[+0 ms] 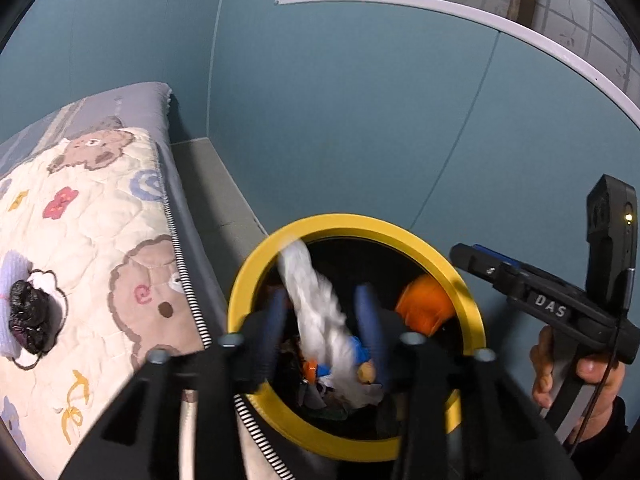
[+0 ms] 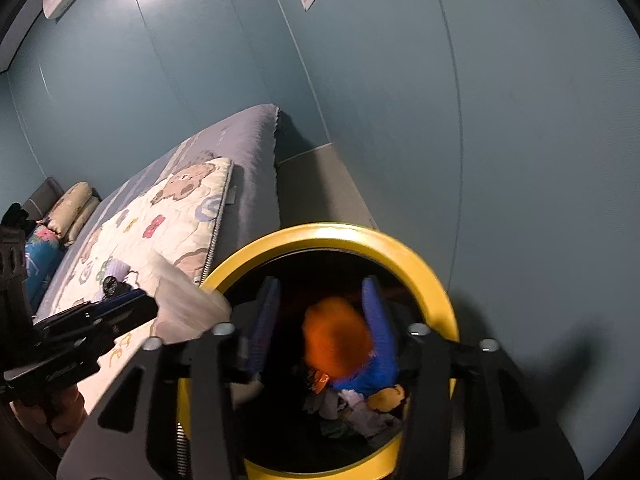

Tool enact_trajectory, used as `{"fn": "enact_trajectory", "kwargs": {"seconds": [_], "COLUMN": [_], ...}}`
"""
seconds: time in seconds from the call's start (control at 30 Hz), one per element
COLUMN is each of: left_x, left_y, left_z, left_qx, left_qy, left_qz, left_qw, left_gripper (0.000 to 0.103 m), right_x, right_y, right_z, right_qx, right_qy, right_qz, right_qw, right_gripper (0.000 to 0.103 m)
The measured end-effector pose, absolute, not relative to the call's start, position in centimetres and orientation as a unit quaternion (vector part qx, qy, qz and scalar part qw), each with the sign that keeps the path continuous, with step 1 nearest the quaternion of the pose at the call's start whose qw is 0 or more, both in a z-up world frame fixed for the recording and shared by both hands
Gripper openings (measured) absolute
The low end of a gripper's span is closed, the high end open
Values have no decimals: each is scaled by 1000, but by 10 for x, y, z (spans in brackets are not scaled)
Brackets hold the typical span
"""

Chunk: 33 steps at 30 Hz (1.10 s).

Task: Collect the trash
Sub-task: 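Open both tools to drop the tissue and mandarin into the bin, then move both tools back over the lavender mesh sleeve and black bag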

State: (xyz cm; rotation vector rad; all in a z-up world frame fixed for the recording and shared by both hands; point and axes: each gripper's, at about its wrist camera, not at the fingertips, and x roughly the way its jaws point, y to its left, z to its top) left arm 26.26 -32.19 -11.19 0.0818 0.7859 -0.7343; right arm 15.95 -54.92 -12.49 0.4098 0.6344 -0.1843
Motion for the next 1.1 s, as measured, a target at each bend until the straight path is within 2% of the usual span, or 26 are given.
{"fn": "enact_trajectory", "kwargs": {"seconds": [0.03, 0.1, 0.27, 0.8, 1.1], "left_x": [262, 260, 260, 289, 327], "left_y": [-319, -310, -285, -153, -68], "left_z": [-111, -109, -103, -101, -121], "left_qx": [37, 29, 20, -9, -20], "left_qy": [372, 369, 360, 353, 364], "left_qz": [-346, -339, -315, -194, -91], "left_qw": [860, 865, 878, 915, 927], "left_gripper": [51, 70, 82, 83, 83], "right_x": [158, 152, 147, 187, 242], "right_y": [-549, -551, -545, -426, -356], "right_z": [-123, -119, -112, -73, -82], "right_qx": [202, 201, 207, 180, 177], "right_qy": [308, 304, 300, 298, 319], "right_qz": [-91, -102, -98, 40, 99], "right_qw": [925, 926, 926, 937, 926], "right_gripper": [50, 58, 68, 73, 74]}}
